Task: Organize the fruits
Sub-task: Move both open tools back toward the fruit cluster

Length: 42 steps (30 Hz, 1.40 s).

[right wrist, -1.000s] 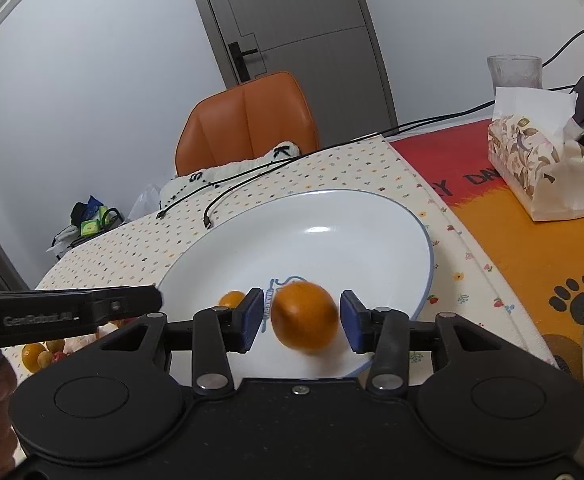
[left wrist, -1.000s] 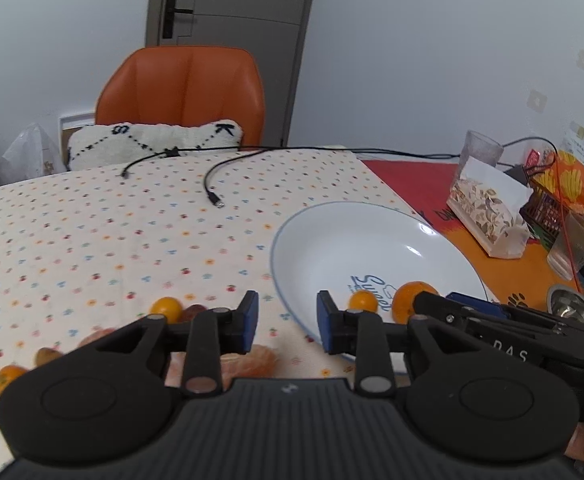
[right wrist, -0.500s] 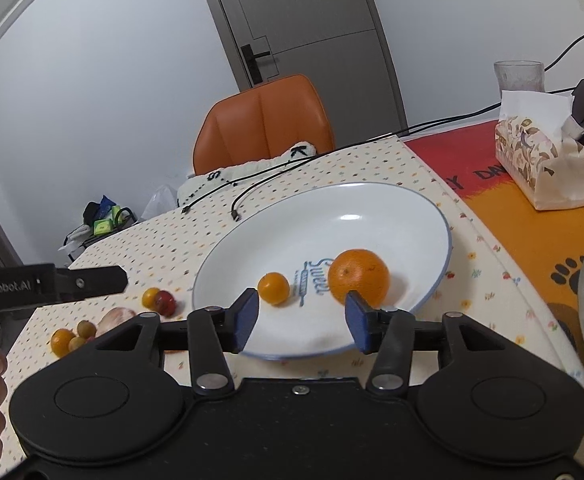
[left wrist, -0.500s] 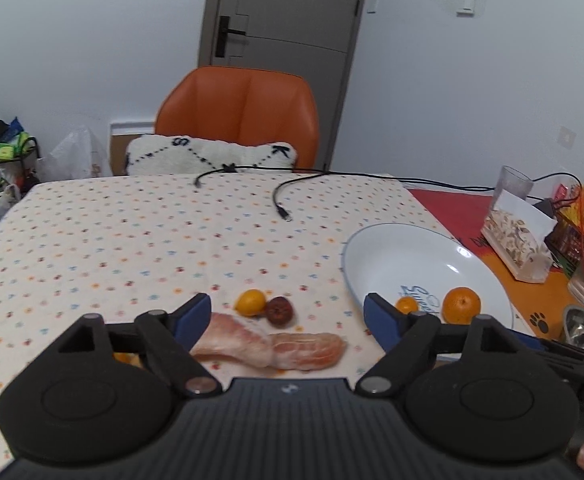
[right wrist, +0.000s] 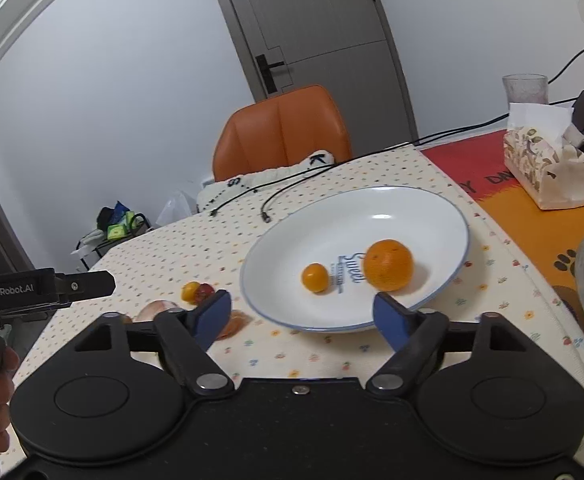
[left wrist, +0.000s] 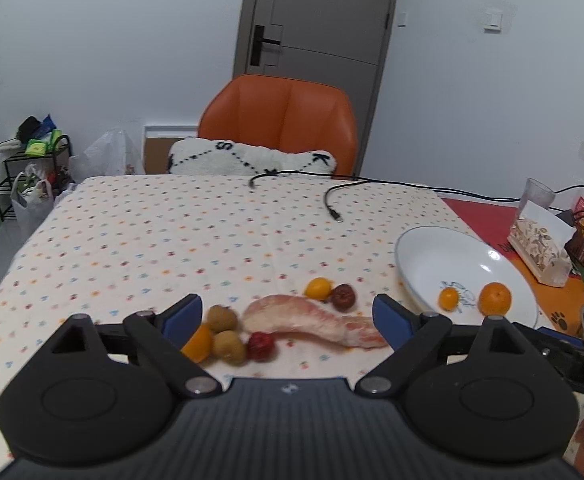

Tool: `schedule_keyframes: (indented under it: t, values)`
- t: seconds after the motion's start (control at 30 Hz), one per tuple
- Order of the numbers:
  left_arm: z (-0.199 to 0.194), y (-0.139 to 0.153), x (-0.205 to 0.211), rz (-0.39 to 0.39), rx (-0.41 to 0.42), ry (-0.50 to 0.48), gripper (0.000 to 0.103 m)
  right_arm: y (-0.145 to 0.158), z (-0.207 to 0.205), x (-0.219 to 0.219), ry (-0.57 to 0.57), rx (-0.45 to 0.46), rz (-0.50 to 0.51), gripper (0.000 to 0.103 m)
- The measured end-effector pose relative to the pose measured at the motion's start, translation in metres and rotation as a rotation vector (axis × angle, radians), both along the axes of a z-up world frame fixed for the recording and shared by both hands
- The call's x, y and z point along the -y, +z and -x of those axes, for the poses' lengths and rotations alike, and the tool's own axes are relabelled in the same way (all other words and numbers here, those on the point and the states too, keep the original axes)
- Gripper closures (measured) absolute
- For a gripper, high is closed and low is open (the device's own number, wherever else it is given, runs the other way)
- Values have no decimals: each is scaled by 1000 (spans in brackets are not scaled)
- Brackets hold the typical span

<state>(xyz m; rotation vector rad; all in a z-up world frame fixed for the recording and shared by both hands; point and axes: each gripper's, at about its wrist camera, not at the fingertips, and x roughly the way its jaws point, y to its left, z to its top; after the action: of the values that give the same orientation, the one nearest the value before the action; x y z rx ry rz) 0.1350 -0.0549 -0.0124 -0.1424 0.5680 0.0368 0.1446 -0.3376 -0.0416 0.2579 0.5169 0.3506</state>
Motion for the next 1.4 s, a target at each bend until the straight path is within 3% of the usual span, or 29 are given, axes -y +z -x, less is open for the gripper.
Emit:
schedule_keyframes:
  t: [0.2, 0.77, 1.1, 1.33, 1.4]
  values:
    - [10, -5, -22, 8, -11, 50, 12, 2, 7, -17, 53, 3, -9, 6]
    - [29, -21, -65, 33, 5, 130, 12, -3, 13, -62, 118, -27, 23, 4]
    - [21, -30, -71, 52, 3, 131, 15, -12, 6, -79, 139, -43, 49, 4]
    - [12, -36, -61, 71, -6, 91, 30, -18, -3, -83, 135, -55, 62, 7]
    - [9, -37, -59, 85, -8, 72, 42, -20, -6, -84, 136, -64, 62, 10]
